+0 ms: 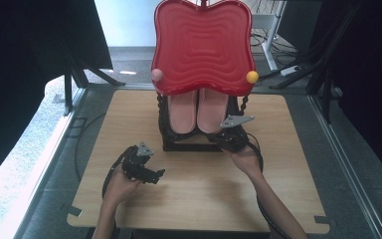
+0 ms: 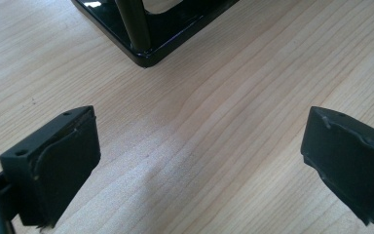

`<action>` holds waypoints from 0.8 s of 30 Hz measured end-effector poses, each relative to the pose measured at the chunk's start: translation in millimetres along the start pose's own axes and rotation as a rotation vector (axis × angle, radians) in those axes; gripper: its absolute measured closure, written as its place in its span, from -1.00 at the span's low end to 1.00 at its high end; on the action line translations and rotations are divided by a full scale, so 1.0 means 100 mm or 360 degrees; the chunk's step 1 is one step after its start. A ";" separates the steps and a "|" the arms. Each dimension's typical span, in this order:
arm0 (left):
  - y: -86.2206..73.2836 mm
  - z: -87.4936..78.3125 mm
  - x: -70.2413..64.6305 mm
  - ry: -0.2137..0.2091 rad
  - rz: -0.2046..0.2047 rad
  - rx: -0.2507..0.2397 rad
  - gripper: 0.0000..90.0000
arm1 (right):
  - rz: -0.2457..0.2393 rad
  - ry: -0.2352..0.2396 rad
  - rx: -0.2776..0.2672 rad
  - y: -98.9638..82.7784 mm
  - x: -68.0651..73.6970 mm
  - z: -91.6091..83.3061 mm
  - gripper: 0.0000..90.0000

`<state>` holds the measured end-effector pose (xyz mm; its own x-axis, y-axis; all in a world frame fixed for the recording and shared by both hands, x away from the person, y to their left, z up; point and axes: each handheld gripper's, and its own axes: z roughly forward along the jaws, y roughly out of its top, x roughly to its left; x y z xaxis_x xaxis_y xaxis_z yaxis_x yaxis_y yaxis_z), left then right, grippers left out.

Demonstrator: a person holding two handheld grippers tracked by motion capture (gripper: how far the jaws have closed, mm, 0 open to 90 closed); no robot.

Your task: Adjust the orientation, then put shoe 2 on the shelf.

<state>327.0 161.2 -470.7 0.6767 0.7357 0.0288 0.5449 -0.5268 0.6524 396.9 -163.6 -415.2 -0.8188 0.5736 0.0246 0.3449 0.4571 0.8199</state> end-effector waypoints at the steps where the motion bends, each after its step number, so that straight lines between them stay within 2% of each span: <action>1: 0.00 0.00 0.00 0.0000 -0.0004 -0.0005 -0.98 | 0.0004 0.0006 0.0008 0.00 0.00 0.00 0.86; 2: 0.00 0.00 0.01 0.0000 -0.0004 -0.0005 -0.98 | 0.0000 0.0001 0.0004 -0.02 0.02 -0.01 0.69; 3: 0.00 0.00 0.01 0.0001 -0.0006 -0.0005 -0.98 | 0.0000 0.0001 0.0004 -0.02 0.02 -0.01 0.69; 7: 0.00 0.00 -0.01 0.0006 -0.0002 -0.0001 -0.98 | 0.0008 0.0029 -0.0003 -0.02 0.04 -0.08 0.33; 11: 0.01 0.01 -0.01 0.0003 0.0008 0.0005 -0.99 | -0.0021 0.0032 0.0007 -0.04 0.07 -0.16 0.02; 14: 0.00 0.02 -0.01 0.0002 0.0002 0.0008 -0.99 | -0.0048 0.0064 0.0020 -0.05 0.08 -0.19 -0.14; 17: 0.00 0.01 -0.01 0.0005 0.0000 0.0008 -1.00 | -0.0081 0.0035 0.0038 -0.07 0.09 -0.25 -0.35; 24: 0.00 0.03 -0.02 -0.0001 0.0004 0.0011 -1.00 | -0.0102 -0.0017 0.0049 -0.10 0.09 -0.38 -0.54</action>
<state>327.8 158.5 -473.0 0.6783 0.7342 0.0302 0.5467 -0.5317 0.6468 368.3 -188.6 -401.3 -0.8349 0.5494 -0.0335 0.3060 0.5138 0.8015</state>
